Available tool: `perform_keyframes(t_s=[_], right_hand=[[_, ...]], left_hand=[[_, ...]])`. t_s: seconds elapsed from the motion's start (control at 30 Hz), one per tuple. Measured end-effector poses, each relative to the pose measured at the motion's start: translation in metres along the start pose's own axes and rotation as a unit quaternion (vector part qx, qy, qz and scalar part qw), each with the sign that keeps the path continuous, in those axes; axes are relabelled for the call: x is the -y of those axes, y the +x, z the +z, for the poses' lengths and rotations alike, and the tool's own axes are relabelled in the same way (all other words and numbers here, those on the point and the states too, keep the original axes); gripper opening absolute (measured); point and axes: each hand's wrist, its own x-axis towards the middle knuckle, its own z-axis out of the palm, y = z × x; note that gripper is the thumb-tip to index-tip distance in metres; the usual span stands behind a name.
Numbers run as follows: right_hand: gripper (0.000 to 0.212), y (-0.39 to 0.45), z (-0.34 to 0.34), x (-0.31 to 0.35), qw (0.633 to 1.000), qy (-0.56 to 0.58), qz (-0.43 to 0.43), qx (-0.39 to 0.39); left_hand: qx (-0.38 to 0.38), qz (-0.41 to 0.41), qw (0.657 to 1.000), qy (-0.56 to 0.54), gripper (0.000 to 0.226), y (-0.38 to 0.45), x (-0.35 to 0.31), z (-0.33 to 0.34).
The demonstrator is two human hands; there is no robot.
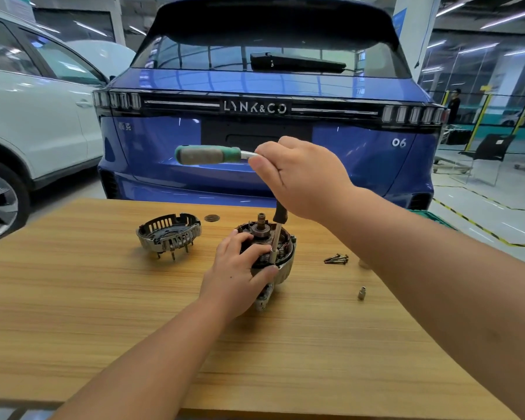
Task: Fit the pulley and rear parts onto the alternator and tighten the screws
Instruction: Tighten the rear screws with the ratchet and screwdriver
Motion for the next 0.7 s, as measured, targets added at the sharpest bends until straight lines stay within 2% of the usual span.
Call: perform_keyframes(t_s=[0.1, 0.17, 0.23, 0.27, 0.3, 0.37, 0.4, 0.5, 0.6, 0.7], right_hand=[[0.043, 0.014, -0.010, 0.004, 0.996, -0.009, 0.023, 0.080], [0.041, 0.028, -0.014, 0.008, 0.983, 0.027, 0.091, 0.156], [0.030, 0.037, -0.017, 0.011, 0.950, 0.139, 0.198, 0.195], [0.025, 0.040, -0.017, 0.012, 0.920, 0.215, 0.266, 0.190], [0.021, 0.040, -0.018, 0.013, 0.874, 0.299, 0.340, 0.174], [0.017, 0.036, -0.021, 0.014, 0.748, 0.460, 0.458, 0.139], [0.015, 0.032, -0.020, 0.012, 0.694, 0.519, 0.483, 0.126], [0.015, 0.021, -0.010, 0.008, 0.574, 0.639, 0.510, 0.056], [0.014, 0.011, 0.004, 0.010, 0.490, 0.705, 0.511, -0.047], [0.011, 0.001, 0.016, 0.011, 0.457, 0.739, 0.473, -0.147]], left_hand=[[0.000, 0.001, 1.000, 0.003, 0.043, 0.000, 0.001, 0.000], [0.001, 0.001, 1.000, 0.005, 0.045, 0.001, 0.002, 0.001], [0.003, 0.000, 1.000, 0.007, 0.046, 0.001, 0.002, 0.001], [0.002, 0.000, 1.000, 0.008, 0.047, 0.001, 0.002, 0.001], [0.001, 0.000, 1.000, 0.007, 0.047, 0.001, 0.002, 0.001], [-0.001, 0.000, 1.000, 0.005, 0.047, 0.001, 0.002, 0.001], [-0.001, 0.000, 1.000, 0.006, 0.046, 0.001, 0.002, 0.001], [0.001, -0.003, 1.000, 0.007, 0.045, 0.001, 0.002, 0.001], [-0.001, -0.006, 1.000, 0.008, 0.045, 0.001, 0.001, 0.001], [0.001, -0.004, 1.000, 0.007, 0.045, 0.001, 0.001, 0.001]])
